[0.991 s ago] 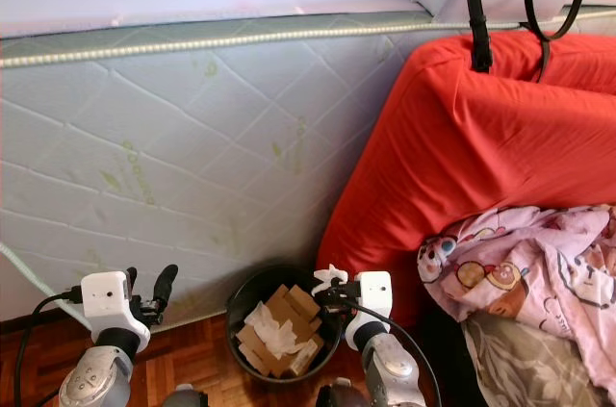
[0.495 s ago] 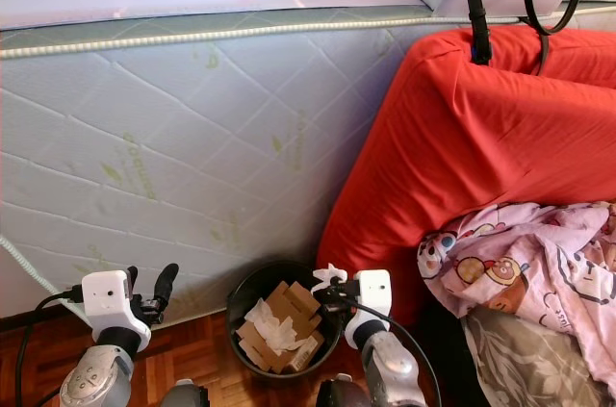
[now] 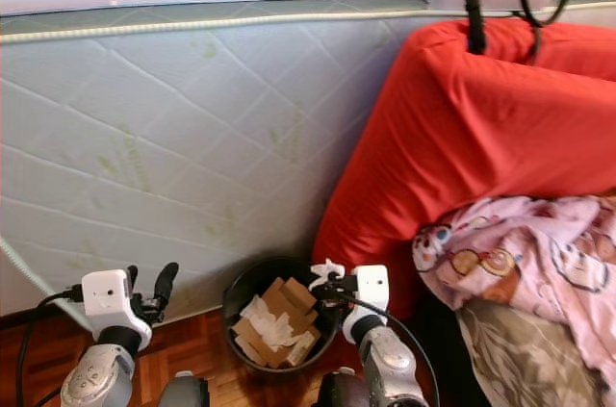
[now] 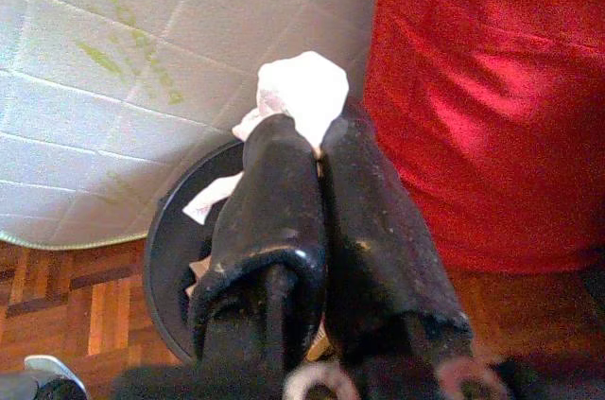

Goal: Clean up the room

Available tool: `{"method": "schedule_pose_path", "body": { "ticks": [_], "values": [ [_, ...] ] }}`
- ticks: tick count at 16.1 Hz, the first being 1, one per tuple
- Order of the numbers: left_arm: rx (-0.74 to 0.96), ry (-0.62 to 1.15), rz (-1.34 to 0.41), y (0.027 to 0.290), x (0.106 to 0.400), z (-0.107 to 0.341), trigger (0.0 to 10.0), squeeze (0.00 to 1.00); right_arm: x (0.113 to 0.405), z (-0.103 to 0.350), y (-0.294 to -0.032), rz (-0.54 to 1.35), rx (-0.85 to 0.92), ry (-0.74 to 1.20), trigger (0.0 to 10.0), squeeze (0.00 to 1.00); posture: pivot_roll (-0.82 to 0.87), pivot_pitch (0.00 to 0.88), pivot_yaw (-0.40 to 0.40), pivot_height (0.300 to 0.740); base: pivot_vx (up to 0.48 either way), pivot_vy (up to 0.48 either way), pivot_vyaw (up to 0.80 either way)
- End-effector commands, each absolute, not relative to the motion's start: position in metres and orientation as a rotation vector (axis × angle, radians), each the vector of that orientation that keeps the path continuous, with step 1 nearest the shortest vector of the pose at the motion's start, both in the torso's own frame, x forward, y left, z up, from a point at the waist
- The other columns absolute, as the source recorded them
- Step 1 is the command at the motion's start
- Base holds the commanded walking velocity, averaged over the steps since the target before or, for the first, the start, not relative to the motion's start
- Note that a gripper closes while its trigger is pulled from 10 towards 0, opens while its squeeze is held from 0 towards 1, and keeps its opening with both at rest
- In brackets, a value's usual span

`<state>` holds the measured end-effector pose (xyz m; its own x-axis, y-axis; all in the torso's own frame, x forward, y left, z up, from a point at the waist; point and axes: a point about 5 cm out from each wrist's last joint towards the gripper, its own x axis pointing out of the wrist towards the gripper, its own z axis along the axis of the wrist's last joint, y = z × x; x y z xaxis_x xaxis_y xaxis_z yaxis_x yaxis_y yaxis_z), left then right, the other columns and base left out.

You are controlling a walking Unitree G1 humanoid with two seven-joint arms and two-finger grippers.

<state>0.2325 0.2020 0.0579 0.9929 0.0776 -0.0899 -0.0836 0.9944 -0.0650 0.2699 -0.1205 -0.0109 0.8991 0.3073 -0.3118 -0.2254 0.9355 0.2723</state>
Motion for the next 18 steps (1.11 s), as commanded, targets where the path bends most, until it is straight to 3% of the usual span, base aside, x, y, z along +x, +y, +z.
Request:
{"method": "schedule_pose_path", "body": {
  "ticks": [1,13,18],
  "values": [
    [-0.075,0.08,0.081,0.2,0.231,0.06,10.0,0.0,0.269,-0.012,-0.123,0.271,0.231,0.368,10.0,0.0,0.17,0.069,-0.121,0.641,0.0,0.0,0.0],
    [-0.067,0.088,0.074,0.199,0.229,0.059,10.0,0.0,0.27,-0.016,-0.122,0.277,0.236,0.423,10.0,0.0,0.18,0.076,-0.122,0.631,0.0,0.0,0.0],
    [-0.048,0.074,0.062,0.202,0.235,0.066,10.0,0.0,0.283,-0.011,-0.118,0.251,0.249,0.486,10.0,0.0,0.19,0.114,-0.129,0.631,0.0,0.0,0.0]
  ]
}}
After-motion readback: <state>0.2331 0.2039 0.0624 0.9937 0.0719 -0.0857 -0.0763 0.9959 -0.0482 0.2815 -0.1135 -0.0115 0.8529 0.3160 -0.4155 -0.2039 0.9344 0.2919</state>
